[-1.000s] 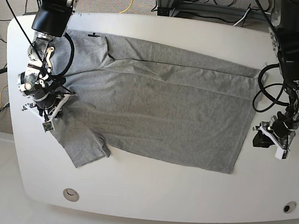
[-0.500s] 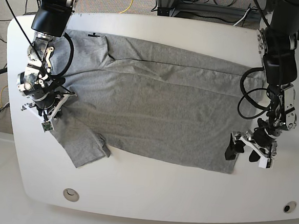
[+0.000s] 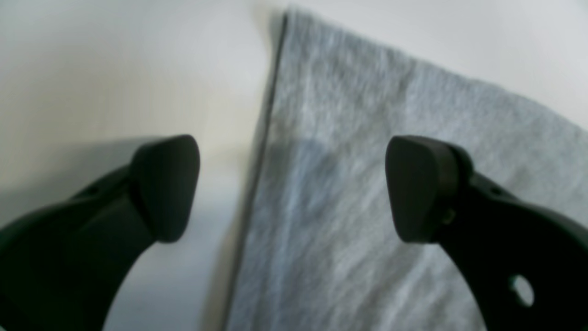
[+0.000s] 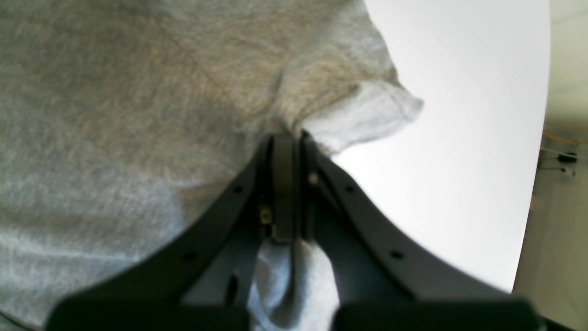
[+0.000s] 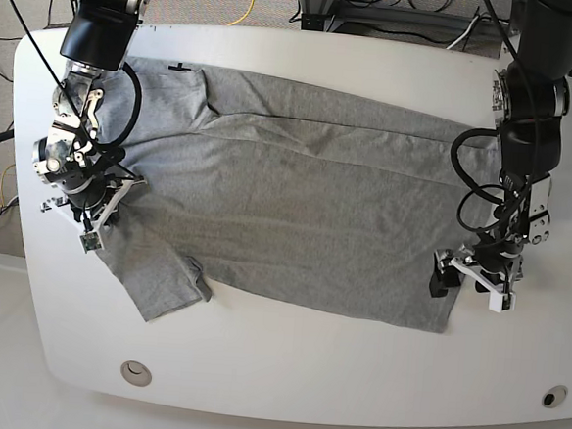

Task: Fold the T-shirt properly
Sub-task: 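Carry the hem edge over onto the folded collar strip with both grippers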

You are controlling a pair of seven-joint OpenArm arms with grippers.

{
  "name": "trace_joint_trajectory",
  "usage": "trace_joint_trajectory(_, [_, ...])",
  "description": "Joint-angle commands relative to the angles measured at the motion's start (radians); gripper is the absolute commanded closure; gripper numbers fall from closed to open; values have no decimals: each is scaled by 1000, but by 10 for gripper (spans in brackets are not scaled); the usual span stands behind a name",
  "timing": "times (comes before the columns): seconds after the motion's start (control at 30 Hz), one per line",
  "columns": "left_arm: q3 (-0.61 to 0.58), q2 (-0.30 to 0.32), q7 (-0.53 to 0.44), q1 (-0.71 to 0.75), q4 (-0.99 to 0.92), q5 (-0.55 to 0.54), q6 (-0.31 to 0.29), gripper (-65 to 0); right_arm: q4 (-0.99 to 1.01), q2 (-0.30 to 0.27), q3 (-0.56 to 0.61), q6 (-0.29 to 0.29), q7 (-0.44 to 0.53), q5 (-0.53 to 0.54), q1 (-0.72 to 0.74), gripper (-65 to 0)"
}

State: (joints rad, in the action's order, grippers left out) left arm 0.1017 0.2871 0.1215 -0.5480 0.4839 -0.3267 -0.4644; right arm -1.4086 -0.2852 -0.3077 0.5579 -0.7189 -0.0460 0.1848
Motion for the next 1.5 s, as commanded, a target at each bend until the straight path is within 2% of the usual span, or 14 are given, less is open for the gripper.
trace_joint_trajectory(0.0, [-9, 21, -6, -56, -44, -2, 2, -618, -19, -18, -5, -3, 15, 8, 20, 0])
trace_joint_trajectory(0.3, [-53, 18, -1, -70, -69, -2, 2, -618, -19, -18, -5, -3, 15, 8, 22, 0])
trace_joint_trajectory(0.47, [-105, -7, 0, -71, -69, -2, 3, -618, -19, -18, -5, -3, 15, 8, 22, 0])
trace_joint_trajectory(0.67, [-161, -16, 45, -73, -67, -5, 3, -616, -19, -18, -5, -3, 15, 8, 22, 0])
trace_joint_trajectory(0.77, [-162, -38, 56, -73, -67, -4, 3, -616, -19, -18, -6, -3, 15, 8, 22, 0])
trace_joint_trajectory(1.37, [-164, -50, 126, -73, -67, -2, 2, -614, -19, -18, -8, -3, 15, 15, 22, 0])
trace_joint_trajectory(1.47, [-175, -53, 126, -70, -67, -2, -3, -576, -19, -18, -8, -3, 15, 15, 22, 0])
